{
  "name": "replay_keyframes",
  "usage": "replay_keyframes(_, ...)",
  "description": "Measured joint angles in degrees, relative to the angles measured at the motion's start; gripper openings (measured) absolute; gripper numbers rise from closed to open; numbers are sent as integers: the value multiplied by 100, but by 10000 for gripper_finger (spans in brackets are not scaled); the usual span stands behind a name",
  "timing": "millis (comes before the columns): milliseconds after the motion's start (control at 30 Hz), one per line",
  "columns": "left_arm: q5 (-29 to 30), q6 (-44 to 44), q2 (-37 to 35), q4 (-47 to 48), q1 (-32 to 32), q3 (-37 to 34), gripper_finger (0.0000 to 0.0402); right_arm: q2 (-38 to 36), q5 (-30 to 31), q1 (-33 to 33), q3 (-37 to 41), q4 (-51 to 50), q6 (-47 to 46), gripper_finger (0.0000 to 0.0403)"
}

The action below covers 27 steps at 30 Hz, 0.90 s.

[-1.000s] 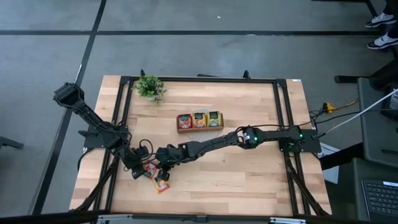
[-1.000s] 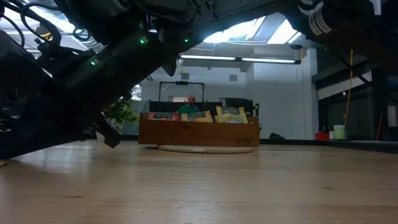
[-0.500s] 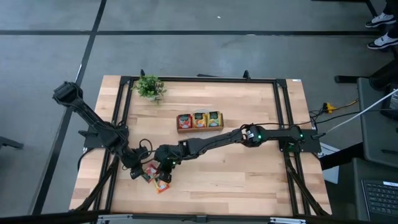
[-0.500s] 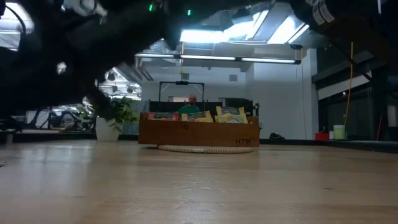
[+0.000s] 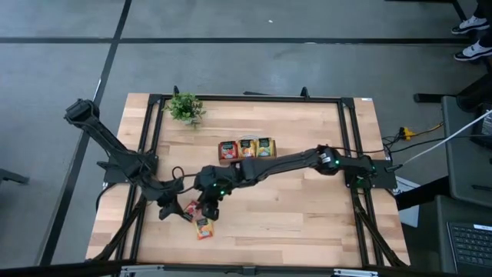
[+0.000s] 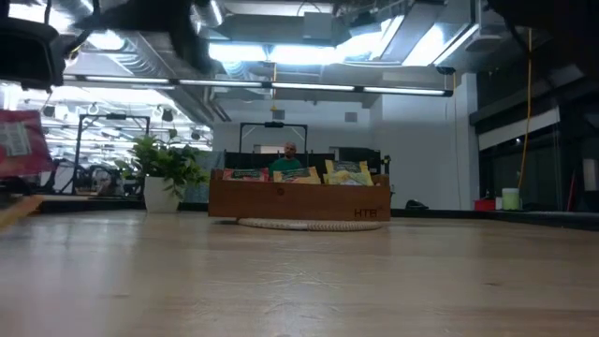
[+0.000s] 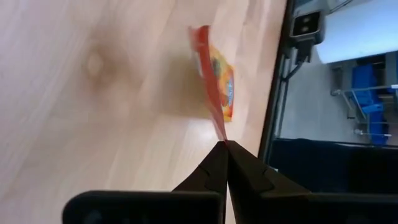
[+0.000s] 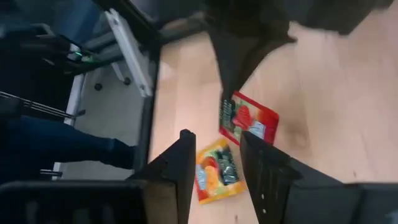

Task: Pick & Place Tea
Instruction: Put the red tea bag into the left section of the wooden organizer

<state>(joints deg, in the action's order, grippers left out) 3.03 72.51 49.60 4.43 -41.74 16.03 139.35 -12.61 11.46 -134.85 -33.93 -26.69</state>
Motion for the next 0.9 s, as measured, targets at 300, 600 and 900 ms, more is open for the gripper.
replay_keyframes(300, 51, -747, -478, 35, 282, 143, 2, -529, 44, 0, -7, -403, -6, 129)
replay_keyframes(600, -598, -2249, -616, 589, 1075, 983, 1, -601, 42, -34, 0, -713, -138, 129)
replay_keyframes(900, -851, -3076, -614, 1237, 1295, 1562, 1, -601, 40, -48, -2, -874, -143, 129)
